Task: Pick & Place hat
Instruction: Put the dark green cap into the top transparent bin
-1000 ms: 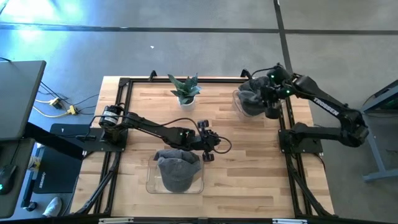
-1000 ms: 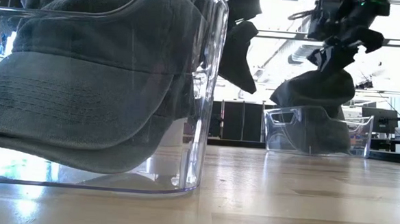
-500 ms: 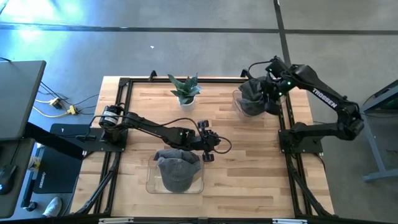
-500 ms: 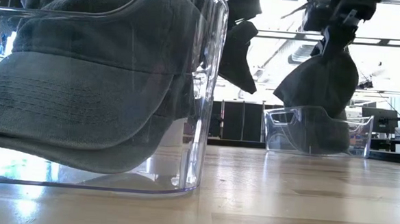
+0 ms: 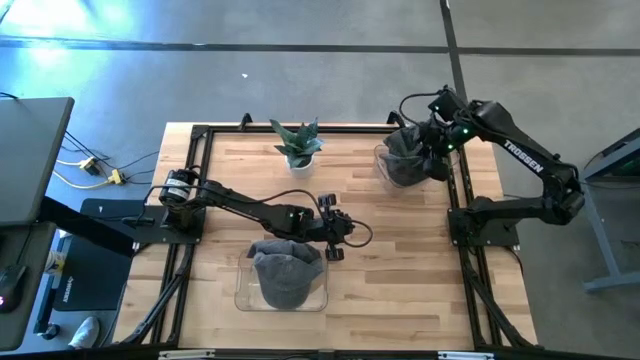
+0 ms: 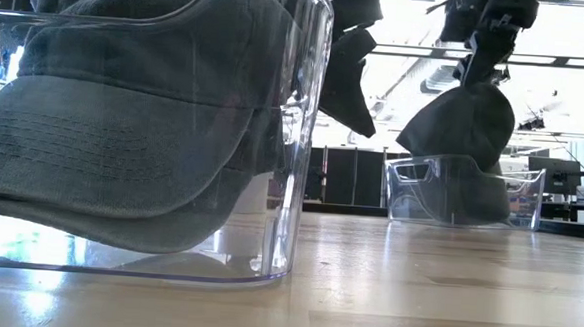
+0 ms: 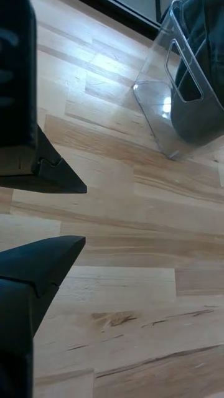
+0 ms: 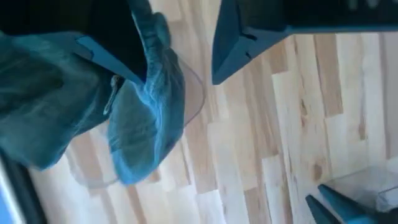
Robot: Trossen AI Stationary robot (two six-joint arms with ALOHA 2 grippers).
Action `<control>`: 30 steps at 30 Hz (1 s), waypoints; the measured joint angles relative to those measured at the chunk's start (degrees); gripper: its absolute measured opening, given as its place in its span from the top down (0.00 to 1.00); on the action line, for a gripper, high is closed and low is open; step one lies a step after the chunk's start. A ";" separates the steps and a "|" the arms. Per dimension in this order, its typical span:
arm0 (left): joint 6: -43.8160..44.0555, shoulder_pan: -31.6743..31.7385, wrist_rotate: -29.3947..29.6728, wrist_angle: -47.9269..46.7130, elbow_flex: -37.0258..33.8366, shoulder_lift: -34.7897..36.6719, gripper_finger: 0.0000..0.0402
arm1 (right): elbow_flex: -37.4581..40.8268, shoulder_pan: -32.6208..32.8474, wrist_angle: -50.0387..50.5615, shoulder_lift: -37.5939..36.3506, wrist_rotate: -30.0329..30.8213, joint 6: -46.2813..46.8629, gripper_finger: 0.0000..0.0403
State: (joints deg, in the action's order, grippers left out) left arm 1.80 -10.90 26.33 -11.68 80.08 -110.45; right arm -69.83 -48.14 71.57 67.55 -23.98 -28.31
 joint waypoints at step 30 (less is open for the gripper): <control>-0.01 0.01 -0.13 0.24 0.00 0.00 0.72 | 0.92 0.19 -12.37 -2.83 19.46 -2.45 0.53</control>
State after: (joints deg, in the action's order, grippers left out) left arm 1.79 -10.89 26.20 -11.45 80.07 -110.45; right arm -68.90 -47.95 59.20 64.72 -4.52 -30.76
